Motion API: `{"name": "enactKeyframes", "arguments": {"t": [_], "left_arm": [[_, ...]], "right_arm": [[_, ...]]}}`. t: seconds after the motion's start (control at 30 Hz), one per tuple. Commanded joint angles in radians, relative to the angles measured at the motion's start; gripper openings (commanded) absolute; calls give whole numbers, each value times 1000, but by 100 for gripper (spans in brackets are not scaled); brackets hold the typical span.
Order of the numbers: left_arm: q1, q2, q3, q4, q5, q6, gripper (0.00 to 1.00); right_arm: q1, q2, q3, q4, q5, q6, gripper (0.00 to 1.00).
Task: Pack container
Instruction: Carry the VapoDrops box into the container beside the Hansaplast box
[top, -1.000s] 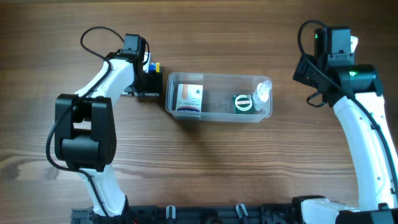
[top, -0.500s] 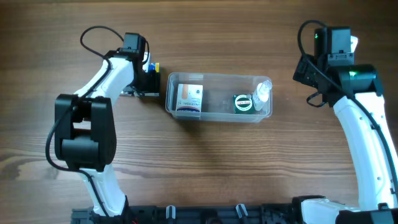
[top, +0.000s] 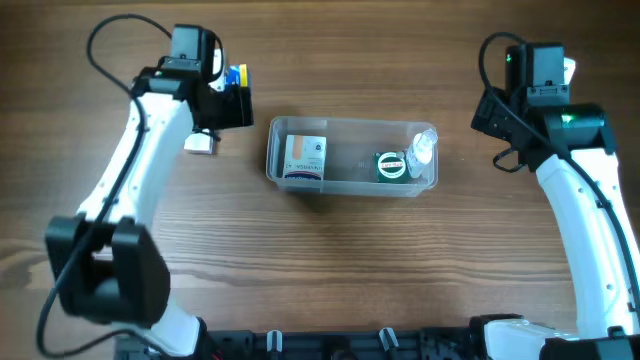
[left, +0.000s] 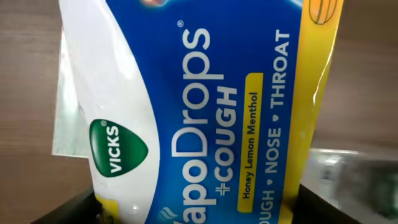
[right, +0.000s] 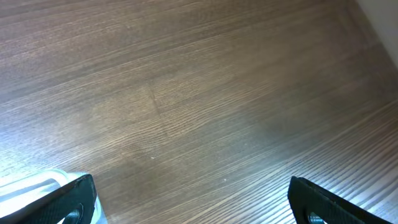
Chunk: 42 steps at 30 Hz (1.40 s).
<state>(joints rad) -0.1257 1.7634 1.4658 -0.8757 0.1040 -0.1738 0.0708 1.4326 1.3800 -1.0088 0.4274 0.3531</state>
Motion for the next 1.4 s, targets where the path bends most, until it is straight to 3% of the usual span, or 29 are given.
{"name": "enactKeyframes", "arguments": {"t": [0.0, 0.3, 0.7, 0.87, 1.1, 1.37], "left_arm": [[-8, -115, 27, -2, 109, -100, 72], [-233, -177, 27, 1, 122, -150, 72], [-515, -86, 27, 31, -24, -281, 73], [-549, 3, 27, 33, -23, -308, 72], [-579, 46, 26, 26, -27, -364, 63], [-615, 73, 19, 27, -80, -385, 66]], "right_arm": [[-3, 4, 14, 3, 19, -10, 100], [-3, 4, 14, 3, 19, -11, 100], [-3, 4, 14, 3, 19, -11, 100], [-3, 4, 14, 3, 19, -11, 100], [-3, 4, 14, 3, 19, -10, 100], [-3, 4, 14, 3, 19, -10, 100]]}}
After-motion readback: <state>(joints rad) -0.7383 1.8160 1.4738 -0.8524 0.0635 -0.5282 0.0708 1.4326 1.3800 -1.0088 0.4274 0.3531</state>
